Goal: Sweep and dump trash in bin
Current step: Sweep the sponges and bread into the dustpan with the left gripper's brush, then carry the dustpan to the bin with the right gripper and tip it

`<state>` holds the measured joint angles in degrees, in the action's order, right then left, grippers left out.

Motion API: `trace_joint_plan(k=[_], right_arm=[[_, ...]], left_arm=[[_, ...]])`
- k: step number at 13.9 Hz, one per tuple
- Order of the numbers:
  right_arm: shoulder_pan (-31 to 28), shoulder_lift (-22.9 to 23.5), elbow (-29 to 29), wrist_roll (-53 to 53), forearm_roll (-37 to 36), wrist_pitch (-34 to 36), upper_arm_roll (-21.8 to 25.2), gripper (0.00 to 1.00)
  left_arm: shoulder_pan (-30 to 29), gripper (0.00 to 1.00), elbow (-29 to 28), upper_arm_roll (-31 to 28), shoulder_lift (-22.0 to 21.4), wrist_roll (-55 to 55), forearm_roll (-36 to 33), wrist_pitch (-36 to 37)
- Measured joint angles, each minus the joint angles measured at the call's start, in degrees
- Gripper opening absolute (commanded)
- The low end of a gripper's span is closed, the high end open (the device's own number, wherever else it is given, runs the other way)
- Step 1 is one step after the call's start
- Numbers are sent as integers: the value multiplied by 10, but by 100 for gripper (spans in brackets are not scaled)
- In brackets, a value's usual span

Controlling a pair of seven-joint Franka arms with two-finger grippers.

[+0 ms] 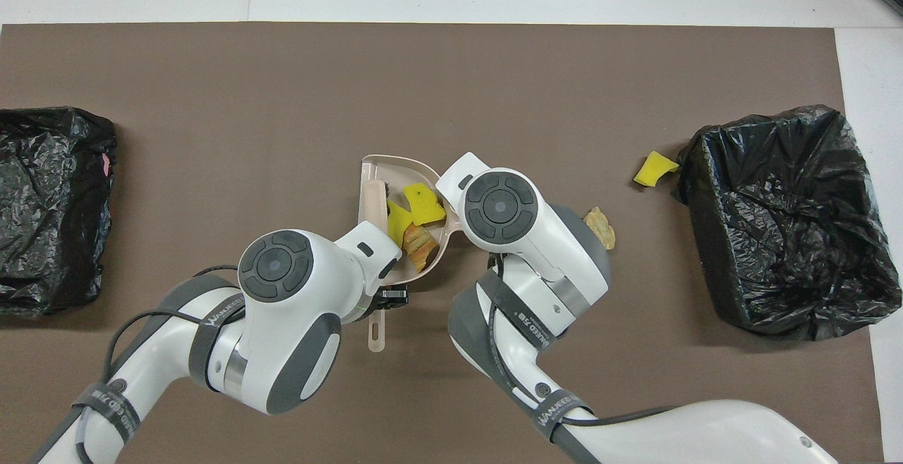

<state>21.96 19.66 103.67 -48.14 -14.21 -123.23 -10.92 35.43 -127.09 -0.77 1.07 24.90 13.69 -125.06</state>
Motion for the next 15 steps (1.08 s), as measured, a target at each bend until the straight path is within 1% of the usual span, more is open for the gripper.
trace_joint_plan(k=[2,4,7,9,11,13,15], right_arm=[[8,-1,-3,2,0,5,0,0],[4,-5,-3,4,1,5,0,0],[-18,-6,-6,2,5,5,0,0],[-25,-12,-9,-7,5,5,0,0],[-36,-26,-11,-18,10,6,0,0],[-59,-45,-11,-54,45,8,0,0],[-94,-62,-14,-111,78,20,1,0]], left_arm=[[-4,0,25,-8,-8,-2,0,67],[-14,0,48,-13,-27,-2,-4,136],[-30,0,56,-15,-82,-2,-36,218],[-29,0,48,-12,-110,-2,-50,238],[-28,0,30,0,-124,-2,-52,239],[-28,0,0,23,-142,7,-52,238],[-27,0,-38,54,-167,37,-53,234]])
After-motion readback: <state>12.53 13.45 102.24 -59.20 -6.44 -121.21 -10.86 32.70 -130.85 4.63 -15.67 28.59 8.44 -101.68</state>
